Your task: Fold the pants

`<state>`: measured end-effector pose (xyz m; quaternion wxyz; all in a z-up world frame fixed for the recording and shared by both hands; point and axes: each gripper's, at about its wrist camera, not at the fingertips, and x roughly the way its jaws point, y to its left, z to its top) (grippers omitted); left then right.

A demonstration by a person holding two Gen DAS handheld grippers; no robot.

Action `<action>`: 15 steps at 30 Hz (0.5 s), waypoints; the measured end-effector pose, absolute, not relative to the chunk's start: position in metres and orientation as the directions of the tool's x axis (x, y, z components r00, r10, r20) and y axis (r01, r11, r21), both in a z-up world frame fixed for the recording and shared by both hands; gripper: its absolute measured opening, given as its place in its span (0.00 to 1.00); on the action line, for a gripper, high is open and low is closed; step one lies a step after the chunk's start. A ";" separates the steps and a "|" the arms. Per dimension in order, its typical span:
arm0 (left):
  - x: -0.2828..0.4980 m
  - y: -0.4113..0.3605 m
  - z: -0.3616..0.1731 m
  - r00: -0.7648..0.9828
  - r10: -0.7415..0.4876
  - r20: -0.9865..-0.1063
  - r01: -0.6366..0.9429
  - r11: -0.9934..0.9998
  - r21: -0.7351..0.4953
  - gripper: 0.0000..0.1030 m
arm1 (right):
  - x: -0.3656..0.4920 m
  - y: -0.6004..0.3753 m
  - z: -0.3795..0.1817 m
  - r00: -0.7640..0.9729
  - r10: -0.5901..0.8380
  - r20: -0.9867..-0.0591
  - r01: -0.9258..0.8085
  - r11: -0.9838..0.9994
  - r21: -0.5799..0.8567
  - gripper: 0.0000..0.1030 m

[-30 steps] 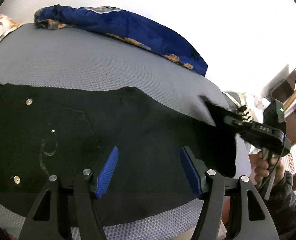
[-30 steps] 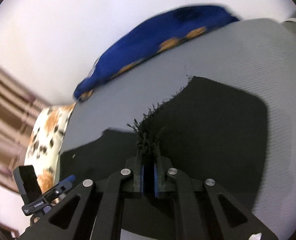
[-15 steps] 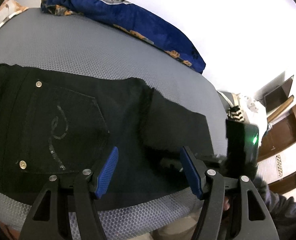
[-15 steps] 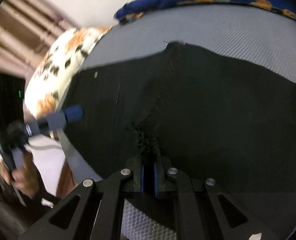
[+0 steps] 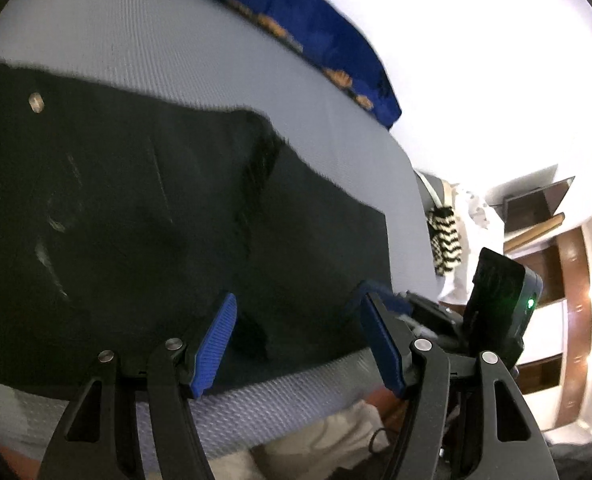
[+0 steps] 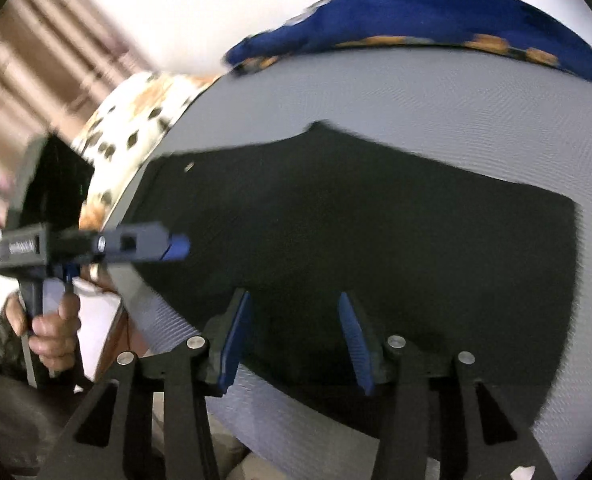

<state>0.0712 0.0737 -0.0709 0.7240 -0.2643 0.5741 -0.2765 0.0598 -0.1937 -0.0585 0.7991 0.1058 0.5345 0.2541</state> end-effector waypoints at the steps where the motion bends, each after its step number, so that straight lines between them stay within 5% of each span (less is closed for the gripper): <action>1: 0.071 0.071 -0.074 0.173 -0.713 -0.679 0.089 0.698 -0.710 0.63 | 0.059 -0.206 -0.058 0.321 0.516 -0.794 -0.254 0.855 0.452 0.44; 15: 0.071 0.043 -0.121 0.040 -0.664 -0.746 -0.025 0.746 -0.665 0.55 | 0.055 -0.242 -0.080 0.348 0.520 -0.780 -0.091 0.847 0.523 0.44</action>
